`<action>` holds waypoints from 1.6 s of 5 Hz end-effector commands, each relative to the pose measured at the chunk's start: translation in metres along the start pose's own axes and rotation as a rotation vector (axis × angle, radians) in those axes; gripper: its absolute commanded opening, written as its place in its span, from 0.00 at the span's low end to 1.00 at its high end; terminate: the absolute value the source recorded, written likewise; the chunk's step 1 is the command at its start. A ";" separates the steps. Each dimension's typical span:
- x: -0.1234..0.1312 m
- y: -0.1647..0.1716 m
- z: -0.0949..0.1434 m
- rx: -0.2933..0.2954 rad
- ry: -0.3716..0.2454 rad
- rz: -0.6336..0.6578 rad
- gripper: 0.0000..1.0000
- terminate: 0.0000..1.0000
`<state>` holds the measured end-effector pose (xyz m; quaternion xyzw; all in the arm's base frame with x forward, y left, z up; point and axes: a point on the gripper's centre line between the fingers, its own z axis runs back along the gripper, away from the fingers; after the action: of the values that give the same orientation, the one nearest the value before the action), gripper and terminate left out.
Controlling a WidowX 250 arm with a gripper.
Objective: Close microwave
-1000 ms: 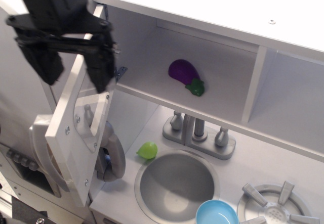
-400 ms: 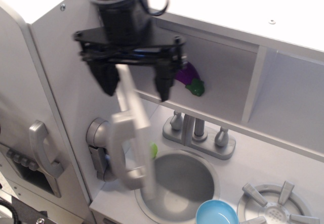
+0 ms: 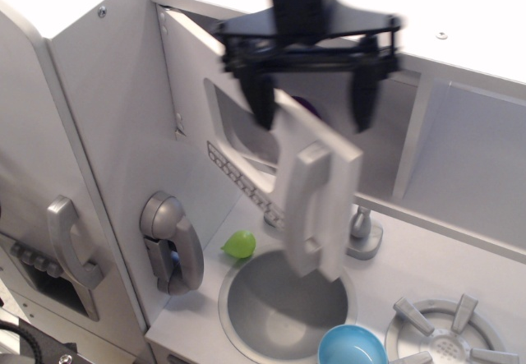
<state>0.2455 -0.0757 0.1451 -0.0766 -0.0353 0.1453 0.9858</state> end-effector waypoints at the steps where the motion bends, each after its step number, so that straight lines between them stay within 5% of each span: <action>1: -0.037 0.002 0.019 -0.035 0.009 -0.123 1.00 0.00; 3: -0.056 0.056 -0.007 0.046 -0.007 -0.204 1.00 0.00; 5: -0.020 0.091 -0.029 0.072 -0.097 -0.166 1.00 0.00; 8: 0.022 0.069 -0.034 0.084 -0.139 -0.082 1.00 0.00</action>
<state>0.2439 -0.0135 0.0911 -0.0216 -0.0819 0.1118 0.9901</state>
